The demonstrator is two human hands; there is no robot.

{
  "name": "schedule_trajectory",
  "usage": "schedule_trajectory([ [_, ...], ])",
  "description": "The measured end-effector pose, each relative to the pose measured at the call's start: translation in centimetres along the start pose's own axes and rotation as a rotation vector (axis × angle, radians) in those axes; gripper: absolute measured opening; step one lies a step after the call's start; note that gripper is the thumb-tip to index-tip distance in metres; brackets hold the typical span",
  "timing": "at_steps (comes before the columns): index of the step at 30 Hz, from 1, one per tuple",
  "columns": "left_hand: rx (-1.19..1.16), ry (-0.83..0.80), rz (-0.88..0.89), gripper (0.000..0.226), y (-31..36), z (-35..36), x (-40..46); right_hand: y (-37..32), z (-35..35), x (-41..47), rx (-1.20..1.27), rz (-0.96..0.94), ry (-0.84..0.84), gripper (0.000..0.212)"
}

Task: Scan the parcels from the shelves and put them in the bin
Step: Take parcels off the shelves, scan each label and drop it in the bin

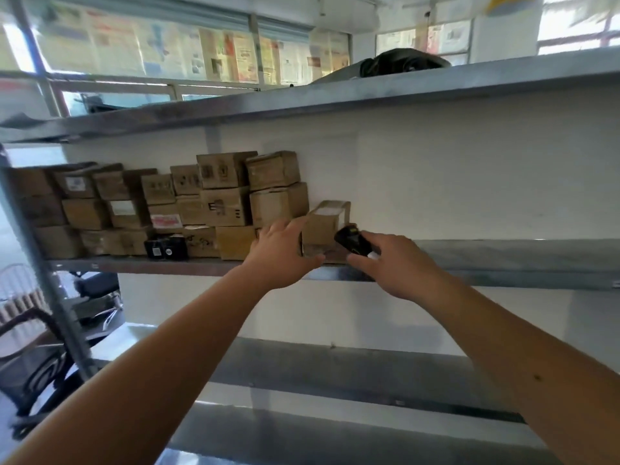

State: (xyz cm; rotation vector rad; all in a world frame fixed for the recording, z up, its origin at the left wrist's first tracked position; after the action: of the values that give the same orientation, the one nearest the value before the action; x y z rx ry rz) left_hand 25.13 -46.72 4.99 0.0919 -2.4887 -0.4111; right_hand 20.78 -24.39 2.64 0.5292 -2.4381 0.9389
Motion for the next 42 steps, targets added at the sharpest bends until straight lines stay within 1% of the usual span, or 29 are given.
schedule_trajectory([
  [3,-0.030,-0.034,-0.023,0.088,0.6,2.5,4.2,1.9,0.3,3.5,-0.016,-0.018,-0.001,0.047],
  [5,-0.021,-0.024,-0.027,0.089,0.9,4.1,6.8,3.0,0.6,5.7,-0.031,-0.031,0.001,0.046],
  [8,-0.091,-0.012,-0.080,0.093,1.3,6.1,9.7,4.6,1.2,8.5,-0.036,-0.051,-0.005,0.049],
  [10,-0.112,-0.013,-0.099,0.091,1.3,7.2,11.2,5.5,1.6,9.9,-0.026,-0.052,-0.011,0.051],
  [13,-0.057,0.008,-0.094,0.091,1.4,8.5,13.1,7.1,1.8,11.5,-0.013,-0.057,-0.031,0.046],
  [15,-0.009,0.028,-0.130,0.086,1.5,9.0,13.8,8.1,1.6,12.1,0.004,-0.038,-0.045,0.044],
  [18,0.061,0.047,-0.147,0.079,1.5,9.5,14.4,9.4,1.5,12.7,0.001,-0.030,-0.055,0.050],
  [20,0.064,0.041,-0.154,0.067,1.3,9.6,14.6,10.3,1.7,13.0,0.003,-0.022,-0.065,0.052],
  [22,0.002,0.028,-0.191,0.049,1.4,9.8,14.6,11.0,1.9,13.1,0.001,-0.007,-0.074,0.055],
  [24,-0.069,0.046,-0.209,0.037,1.3,9.7,14.4,11.4,2.0,12.9,-0.019,-0.006,-0.075,0.058],
  [27,-0.214,0.072,-0.228,0.035,0.6,10.0,14.4,11.5,2.1,12.6,-0.028,-0.005,-0.068,0.056],
  [30,-0.382,0.034,-0.264,0.035,0.4,10.4,14.3,11.5,1.8,12.5,-0.014,-0.004,-0.049,0.052],
  [35,-0.521,0.022,-0.325,0.020,0.7,10.8,14.5,11.4,0.5,12.2,-0.032,-0.002,-0.020,0.054],
  [37,-0.589,0.055,-0.380,0.006,0.7,10.9,14.9,11.4,0.2,12.0,-0.038,0.000,-0.013,0.053],
  [38,-0.609,0.064,-0.404,0.009,0.8,11.0,15.2,11.3,0.0,11.8,-0.042,0.003,-0.010,0.053],
  [39,-0.604,0.067,-0.420,0.018,0.7,11.3,15.5,11.4,-0.1,11.6,-0.045,0.007,-0.007,0.052],
  [42,-0.438,0.059,-0.382,0.033,0.8,11.9,16.8,11.8,-0.1,11.3,-0.040,0.024,-0.004,0.050],
])
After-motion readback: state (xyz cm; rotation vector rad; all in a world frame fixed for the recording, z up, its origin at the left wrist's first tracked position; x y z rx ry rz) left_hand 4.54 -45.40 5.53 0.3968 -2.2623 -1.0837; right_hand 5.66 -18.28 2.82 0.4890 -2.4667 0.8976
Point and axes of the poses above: each hand's wrist, its own x-axis towards the middle knuckle, its own z-axis out of the palm, y = z × x, the point moved 1 cm from there along x, towards the middle knuckle, and after that the axes turned 14 degrees about y, right-handed, at the moved point
